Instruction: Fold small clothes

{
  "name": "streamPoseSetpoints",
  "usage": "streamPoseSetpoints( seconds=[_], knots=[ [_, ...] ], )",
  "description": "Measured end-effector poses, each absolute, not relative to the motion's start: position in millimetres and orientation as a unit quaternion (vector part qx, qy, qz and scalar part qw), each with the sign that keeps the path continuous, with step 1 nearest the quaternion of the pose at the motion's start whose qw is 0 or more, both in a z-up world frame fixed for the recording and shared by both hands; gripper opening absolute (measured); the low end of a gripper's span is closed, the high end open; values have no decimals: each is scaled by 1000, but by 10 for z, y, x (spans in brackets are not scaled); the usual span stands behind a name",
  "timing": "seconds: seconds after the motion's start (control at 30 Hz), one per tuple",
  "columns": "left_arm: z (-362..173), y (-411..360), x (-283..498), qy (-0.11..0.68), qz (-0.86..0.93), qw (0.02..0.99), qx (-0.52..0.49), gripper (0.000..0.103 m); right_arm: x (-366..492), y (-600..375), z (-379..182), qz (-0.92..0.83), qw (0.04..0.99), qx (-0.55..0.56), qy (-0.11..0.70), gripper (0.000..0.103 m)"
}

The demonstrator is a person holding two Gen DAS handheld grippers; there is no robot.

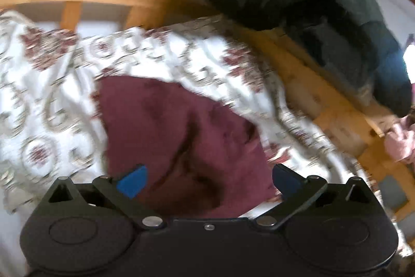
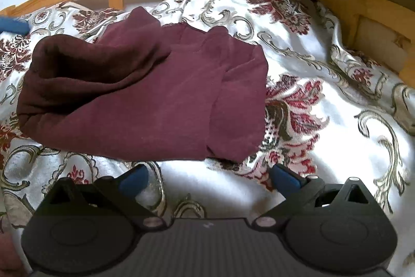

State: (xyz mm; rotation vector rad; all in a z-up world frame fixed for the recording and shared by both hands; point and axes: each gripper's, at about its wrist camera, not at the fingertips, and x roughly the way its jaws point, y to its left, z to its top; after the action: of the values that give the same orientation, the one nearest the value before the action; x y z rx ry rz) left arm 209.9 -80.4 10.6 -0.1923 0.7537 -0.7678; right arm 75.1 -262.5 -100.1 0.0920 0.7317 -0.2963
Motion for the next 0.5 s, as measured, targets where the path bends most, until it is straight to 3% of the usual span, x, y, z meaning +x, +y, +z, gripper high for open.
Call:
streamPoseSetpoints(
  seconds=[0.17,0.33,0.5],
  knots=[
    [-270,-678,2084,386,-306,868,-60,102,638,-2670,-858,-147,933,75,320,103],
    [-428,-848,1994,357,-310,880,50,102,636,-2769,-554,-154,947,119,254,103],
    [-489,-937,1870,311,-334,883,108,98,1018,-2902,-348,-74,949,176,252,103]
  ],
)
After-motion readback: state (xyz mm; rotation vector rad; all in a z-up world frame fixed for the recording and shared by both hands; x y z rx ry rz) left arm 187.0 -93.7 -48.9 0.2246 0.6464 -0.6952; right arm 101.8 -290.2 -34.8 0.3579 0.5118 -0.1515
